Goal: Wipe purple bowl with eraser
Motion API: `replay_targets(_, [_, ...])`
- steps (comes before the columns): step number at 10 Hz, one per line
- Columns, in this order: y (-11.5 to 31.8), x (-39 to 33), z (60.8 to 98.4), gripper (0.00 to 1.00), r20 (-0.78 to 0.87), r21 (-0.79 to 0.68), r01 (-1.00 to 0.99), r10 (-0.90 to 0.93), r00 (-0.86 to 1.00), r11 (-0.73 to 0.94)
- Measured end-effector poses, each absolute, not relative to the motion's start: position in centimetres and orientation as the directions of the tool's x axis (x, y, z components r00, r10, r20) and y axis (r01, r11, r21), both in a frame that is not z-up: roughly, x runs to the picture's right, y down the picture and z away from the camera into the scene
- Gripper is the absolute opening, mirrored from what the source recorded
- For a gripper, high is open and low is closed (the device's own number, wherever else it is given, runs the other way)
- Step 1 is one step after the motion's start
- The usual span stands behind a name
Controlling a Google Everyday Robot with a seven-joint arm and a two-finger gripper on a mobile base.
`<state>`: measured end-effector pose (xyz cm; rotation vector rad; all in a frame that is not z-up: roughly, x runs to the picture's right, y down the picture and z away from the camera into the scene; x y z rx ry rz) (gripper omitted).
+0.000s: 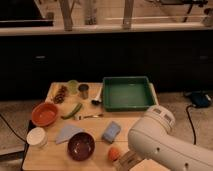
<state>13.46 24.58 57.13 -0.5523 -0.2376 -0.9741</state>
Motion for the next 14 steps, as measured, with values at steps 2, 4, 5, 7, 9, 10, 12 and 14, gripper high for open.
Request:
replay_targets(2, [23.9,12.0,57.8,0.06,0.432,-0.317,0.847,-0.730,0.530,0.427])
replay_targets(4, [23.2,10.8,58.3,0.06,0.438,-0.306,0.863,-0.745,0.503,0.402])
replay_targets(5, [22.9,10.2,58.5,0.06,0.441,-0.300,0.869,-0.751,0.491,0.392])
replay_targets(7, [22.2,9.2,58.9,0.06,0.446,-0.290,0.881,-0.762,0.470,0.374])
replay_targets(9, [21.6,8.3,59.2,0.06,0.451,-0.284,0.890,-0.770,0.452,0.356])
replay_targets(10, [21.3,7.8,59.3,0.06,0.454,-0.281,0.896,-0.775,0.440,0.344])
replay_targets(12, [20.8,7.3,59.6,0.06,0.457,-0.280,0.901,-0.779,0.428,0.331])
replay_targets(14, [20.2,6.4,60.0,0.06,0.464,-0.274,0.908,-0.784,0.412,0.316])
